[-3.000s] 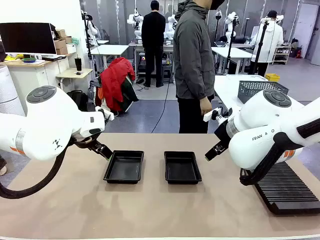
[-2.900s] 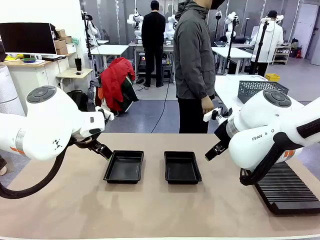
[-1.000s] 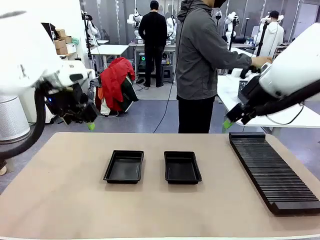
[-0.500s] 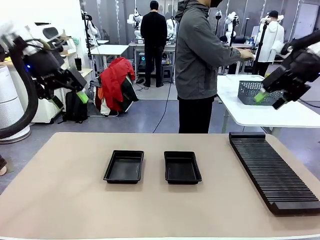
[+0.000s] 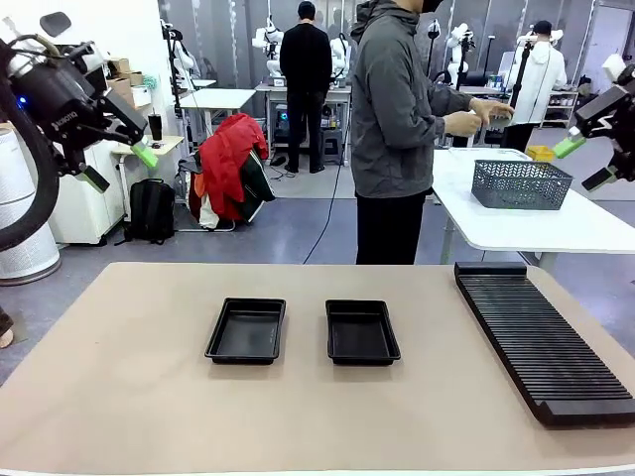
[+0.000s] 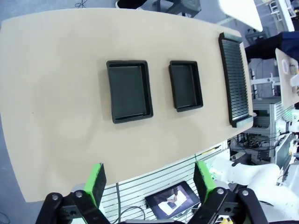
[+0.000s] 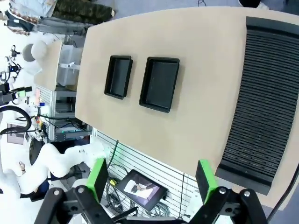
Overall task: Inspect and transfer BCBs to ESD trays.
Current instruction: Pick up the Blank PCB from the PCB Rack and place it in the left ESD tray.
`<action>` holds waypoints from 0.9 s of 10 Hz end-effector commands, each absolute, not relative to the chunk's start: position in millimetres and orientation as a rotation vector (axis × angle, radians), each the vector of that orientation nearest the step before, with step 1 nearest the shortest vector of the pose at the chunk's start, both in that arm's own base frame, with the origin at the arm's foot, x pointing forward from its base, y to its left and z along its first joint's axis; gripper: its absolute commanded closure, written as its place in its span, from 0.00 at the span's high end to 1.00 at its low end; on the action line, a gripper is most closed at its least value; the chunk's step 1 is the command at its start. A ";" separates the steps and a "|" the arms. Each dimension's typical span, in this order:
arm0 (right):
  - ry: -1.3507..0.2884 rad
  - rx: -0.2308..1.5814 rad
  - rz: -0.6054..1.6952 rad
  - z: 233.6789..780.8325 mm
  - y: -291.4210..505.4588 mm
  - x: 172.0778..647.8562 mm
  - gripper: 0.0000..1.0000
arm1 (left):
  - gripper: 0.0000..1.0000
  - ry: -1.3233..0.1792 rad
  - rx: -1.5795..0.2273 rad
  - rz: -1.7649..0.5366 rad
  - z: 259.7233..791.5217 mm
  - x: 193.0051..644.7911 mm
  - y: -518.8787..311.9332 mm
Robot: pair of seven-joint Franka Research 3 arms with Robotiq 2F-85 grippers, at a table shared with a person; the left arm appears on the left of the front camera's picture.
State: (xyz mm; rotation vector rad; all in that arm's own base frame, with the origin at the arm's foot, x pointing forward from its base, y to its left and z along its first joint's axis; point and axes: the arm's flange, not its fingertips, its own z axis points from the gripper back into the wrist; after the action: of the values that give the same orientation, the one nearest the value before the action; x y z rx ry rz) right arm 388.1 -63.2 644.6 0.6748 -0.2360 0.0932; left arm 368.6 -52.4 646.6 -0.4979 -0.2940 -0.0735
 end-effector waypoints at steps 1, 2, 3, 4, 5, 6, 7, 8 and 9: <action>-0.243 0.687 0.056 653.3 -61.8 388.2 1.00 | 1.00 -0.324 -0.569 -0.047 652.2 365.1 -44.7; -0.247 0.674 0.047 655.4 -63.2 387.2 1.00 | 1.00 -0.332 -0.581 -0.049 653.1 364.8 -44.1; -0.247 0.666 0.037 655.5 -63.5 386.5 1.00 | 1.00 -0.330 -0.585 -0.047 652.8 365.0 -44.5; -0.253 0.658 0.030 655.1 -63.4 385.7 1.00 | 1.00 -0.329 -0.587 -0.045 653.5 365.4 -44.2; -0.259 0.651 0.020 654.7 -63.7 385.6 1.00 | 1.00 -0.316 -0.579 -0.031 652.0 367.6 -44.0; -0.255 0.645 0.014 653.7 -63.8 386.9 1.00 | 1.00 -0.323 -0.587 -0.024 651.4 368.4 -43.8; -0.254 0.642 0.012 652.5 -63.9 387.7 1.00 | 1.00 -0.334 -0.596 -0.020 651.3 367.4 -43.0; -0.251 0.632 0.008 651.6 -64.9 387.6 1.00 | 1.00 -0.362 -0.612 -0.013 652.3 365.2 -40.9; -0.248 0.620 0.005 651.2 -65.8 386.9 1.00 | 1.00 -0.356 -0.626 -0.014 653.3 362.8 -38.6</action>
State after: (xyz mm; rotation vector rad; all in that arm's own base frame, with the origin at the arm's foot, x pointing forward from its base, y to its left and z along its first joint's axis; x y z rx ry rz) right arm 386.9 -67.7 654.2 0.6453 -0.2481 0.0344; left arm 366.8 -41.5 658.9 -0.5851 -0.3346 -0.0210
